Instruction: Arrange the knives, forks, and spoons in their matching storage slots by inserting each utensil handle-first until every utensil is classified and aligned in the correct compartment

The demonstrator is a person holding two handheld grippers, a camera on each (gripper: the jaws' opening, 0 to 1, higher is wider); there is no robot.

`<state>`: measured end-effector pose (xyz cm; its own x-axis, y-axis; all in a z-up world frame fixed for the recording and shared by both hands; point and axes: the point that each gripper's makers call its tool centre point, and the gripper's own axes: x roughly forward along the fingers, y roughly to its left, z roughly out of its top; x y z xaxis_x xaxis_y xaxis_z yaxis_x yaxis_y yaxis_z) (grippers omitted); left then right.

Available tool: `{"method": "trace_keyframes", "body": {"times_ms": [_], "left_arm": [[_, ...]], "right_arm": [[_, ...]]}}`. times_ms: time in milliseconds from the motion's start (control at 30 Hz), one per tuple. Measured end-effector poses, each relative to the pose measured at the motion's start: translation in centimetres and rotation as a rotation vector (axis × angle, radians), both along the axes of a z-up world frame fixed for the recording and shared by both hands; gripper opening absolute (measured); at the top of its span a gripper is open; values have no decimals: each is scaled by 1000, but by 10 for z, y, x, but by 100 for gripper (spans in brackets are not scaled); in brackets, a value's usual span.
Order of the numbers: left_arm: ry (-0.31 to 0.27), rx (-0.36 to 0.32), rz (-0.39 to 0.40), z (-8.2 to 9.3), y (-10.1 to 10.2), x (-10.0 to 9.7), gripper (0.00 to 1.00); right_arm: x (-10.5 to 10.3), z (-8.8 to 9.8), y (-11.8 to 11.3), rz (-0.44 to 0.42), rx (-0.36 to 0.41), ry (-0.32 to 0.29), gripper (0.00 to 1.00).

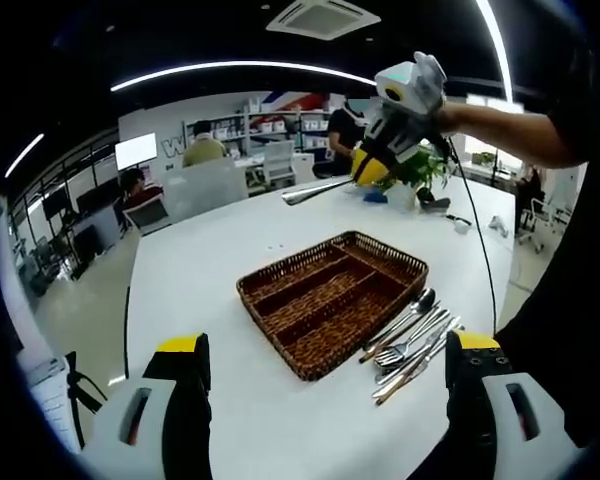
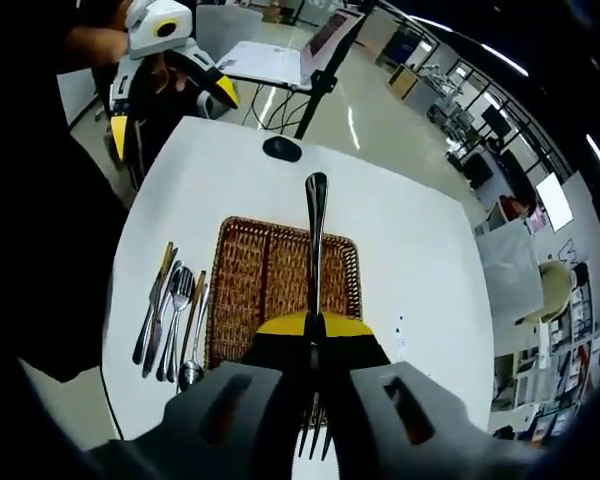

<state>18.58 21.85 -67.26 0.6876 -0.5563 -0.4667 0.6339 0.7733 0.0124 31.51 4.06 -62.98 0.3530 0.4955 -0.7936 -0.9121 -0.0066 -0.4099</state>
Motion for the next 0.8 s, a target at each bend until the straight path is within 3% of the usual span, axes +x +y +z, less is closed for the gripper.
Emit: {"method": "trace_keyframes", "body": {"times_ms": [267, 367, 533, 733, 800], "left_arm": [[-12, -2, 16, 2, -2, 1, 100], [-25, 45, 6, 1, -4, 1, 100], [-22, 57, -11, 3, -10, -3, 100], [-24, 50, -1, 2, -5, 0, 100], [-27, 81, 1, -1, -1, 2, 100]], "right_arm": [[19, -2, 11, 18, 0, -11, 0], [25, -4, 13, 27, -13, -23, 0], [37, -3, 13, 18, -8, -29, 0], [43, 0, 16, 27, -16, -35, 0], [46, 1, 16, 28, -19, -33, 0]]}}
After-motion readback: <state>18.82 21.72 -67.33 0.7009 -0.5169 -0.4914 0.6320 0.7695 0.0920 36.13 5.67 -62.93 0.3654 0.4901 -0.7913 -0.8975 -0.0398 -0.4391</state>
